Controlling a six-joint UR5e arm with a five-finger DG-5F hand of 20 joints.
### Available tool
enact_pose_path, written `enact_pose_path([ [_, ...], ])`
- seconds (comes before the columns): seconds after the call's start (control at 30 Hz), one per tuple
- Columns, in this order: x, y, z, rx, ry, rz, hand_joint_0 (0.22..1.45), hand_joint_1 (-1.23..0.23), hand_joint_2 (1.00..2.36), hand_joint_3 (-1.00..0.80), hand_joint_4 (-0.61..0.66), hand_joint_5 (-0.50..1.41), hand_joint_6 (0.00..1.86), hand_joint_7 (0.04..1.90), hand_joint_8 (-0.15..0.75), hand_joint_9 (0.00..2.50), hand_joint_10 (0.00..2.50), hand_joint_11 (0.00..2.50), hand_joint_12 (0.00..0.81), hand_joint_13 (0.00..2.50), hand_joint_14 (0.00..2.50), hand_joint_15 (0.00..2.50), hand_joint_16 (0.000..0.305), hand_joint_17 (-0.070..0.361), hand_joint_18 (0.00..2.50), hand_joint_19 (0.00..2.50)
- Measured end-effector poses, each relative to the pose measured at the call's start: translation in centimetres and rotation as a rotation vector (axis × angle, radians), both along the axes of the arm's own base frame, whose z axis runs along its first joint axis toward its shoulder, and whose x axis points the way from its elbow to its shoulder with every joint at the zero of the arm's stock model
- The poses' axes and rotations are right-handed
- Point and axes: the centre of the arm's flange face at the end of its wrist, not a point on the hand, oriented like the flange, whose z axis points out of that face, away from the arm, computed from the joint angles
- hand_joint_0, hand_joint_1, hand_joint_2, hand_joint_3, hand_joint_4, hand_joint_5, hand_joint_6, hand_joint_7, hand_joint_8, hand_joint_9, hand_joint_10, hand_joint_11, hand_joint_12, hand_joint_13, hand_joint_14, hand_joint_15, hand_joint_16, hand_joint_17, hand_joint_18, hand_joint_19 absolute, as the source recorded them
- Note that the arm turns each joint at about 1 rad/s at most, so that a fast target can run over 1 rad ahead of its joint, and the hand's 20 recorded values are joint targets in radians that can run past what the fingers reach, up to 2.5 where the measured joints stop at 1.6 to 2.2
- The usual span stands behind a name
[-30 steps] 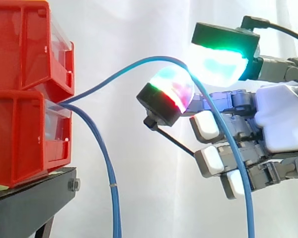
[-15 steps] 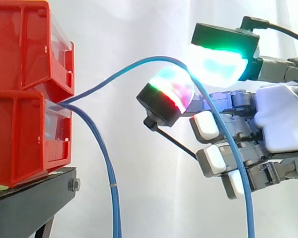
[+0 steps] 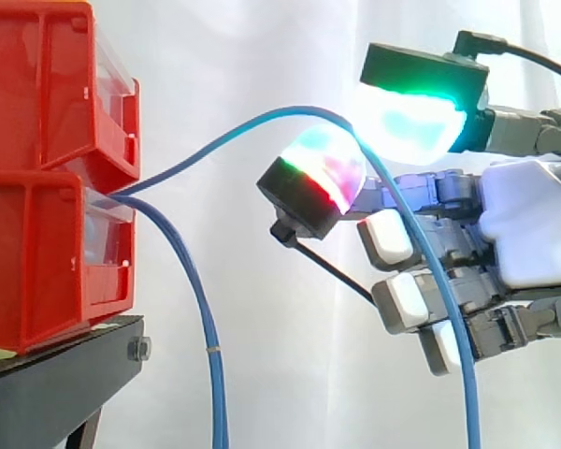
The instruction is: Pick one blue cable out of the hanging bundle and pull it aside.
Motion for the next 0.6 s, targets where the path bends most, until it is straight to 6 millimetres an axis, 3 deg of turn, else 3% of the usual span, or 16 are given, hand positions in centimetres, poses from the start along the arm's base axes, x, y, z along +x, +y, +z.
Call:
enact_pose_path([
  [0.6, -0.02, 0.00, -0.03, 0.000, 0.001, 0.000, 0.57, -0.82, 1.01, -0.04, -0.08, -0.01, 0.83, 0.87, 0.280, 1.19, 0.01, 0.31, 0.400, 1.02, 0.02, 0.60, 0.052, 0.118, 0.95, 0.63],
])
